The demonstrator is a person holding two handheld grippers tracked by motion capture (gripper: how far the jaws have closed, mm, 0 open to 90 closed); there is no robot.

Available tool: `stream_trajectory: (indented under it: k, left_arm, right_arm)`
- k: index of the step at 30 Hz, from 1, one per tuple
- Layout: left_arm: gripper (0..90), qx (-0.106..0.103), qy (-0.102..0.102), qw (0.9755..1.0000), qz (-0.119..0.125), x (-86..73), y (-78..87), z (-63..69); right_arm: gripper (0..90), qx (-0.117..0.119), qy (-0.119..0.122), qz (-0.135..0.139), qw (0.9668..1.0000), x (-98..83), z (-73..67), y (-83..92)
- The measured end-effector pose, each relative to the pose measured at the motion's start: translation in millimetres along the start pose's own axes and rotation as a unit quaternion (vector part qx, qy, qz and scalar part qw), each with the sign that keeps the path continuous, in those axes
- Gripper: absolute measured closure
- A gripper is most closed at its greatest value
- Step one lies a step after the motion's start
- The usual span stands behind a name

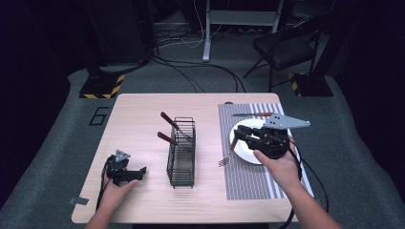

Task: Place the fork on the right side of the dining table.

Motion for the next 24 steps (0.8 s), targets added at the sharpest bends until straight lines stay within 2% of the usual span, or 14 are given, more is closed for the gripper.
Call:
stream_trajectory:
  k: [6, 24]
  left_arm:
    - [0.1, 0.0, 0.0, 1.0, 0.0, 0.0, 0.0, 0.0]
    - [0.1, 0.0, 0.0, 1.0, 0.0, 0.0, 0.0, 0.0]
  right_arm:
    - [74.3, -0.02, 0.012, -0.011, 0.9997, -19.6, 1.7, 3.3]
    - [74.3, -0.04, 0.002, -0.023, 0.9989, -54.5, 6.1, 6.4]
Point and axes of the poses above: each handheld gripper's, and its own axes: y roughly backward along the jaws, x roughly out of its top, z roughly to its right, the point moved 1 cm from there along -y, roughly forward along the jaws, and after that the axes turned 13 degrees about y, right-handed, at the moved point
